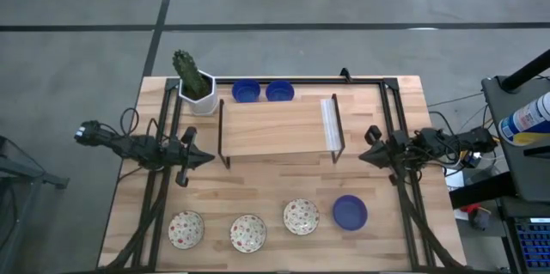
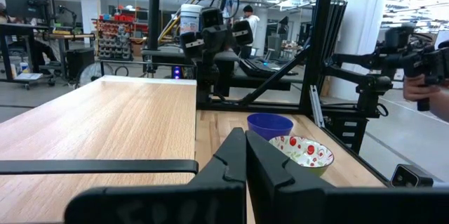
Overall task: Pick & Place Mini bowls
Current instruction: Put the top left blue bowl on the shelf
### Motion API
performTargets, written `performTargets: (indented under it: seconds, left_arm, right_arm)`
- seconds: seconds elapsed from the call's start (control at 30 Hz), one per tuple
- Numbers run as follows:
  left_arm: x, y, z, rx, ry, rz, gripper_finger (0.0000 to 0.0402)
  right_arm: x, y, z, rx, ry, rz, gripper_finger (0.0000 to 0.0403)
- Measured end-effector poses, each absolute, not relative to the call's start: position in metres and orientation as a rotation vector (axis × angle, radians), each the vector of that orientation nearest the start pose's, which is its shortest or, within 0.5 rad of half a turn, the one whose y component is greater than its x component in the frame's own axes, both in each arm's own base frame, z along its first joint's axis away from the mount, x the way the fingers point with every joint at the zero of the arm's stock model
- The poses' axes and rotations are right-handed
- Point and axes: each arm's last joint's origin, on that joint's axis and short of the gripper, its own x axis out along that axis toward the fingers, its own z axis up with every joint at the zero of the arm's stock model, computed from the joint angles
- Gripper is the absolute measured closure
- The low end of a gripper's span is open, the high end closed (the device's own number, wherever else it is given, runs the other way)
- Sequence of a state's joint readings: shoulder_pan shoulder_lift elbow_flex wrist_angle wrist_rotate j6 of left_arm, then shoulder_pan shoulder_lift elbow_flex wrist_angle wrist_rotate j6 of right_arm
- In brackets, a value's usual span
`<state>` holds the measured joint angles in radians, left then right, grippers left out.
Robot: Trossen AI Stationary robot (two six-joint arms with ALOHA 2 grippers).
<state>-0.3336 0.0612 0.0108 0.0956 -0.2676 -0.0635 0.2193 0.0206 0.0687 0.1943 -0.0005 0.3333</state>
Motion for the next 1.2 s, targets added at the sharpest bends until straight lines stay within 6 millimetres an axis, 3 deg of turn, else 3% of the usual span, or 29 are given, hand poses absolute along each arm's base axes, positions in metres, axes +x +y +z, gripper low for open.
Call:
performTargets:
  seconds: [0.3, 0.7, 1.03, 1.2]
  left_arm:
    - [0.097, -0.025, 0.171, -0.077, -0.041, -0.067, 0.0401]
    - [0.097, -0.025, 0.172, -0.088, -0.042, -0.068, 0.0401]
    - [0.097, -0.024, 0.174, -0.368, -0.065, -0.038, 0.0401]
    - [0.097, -0.024, 0.176, -0.427, -0.084, -0.039, 0.0401]
  right_arm:
    - [0.101, 0.024, 0.222, 0.333, -0.107, 0.252, 0.0394]
    - [0.147, 0.044, 0.251, 0.316, 0.126, 0.275, 0.0394]
    - [0.178, 0.060, 0.307, 0.139, 0.363, 0.308, 0.0394]
    - [0.186, 0.059, 0.318, 0.037, 0.429, 0.179, 0.0394]
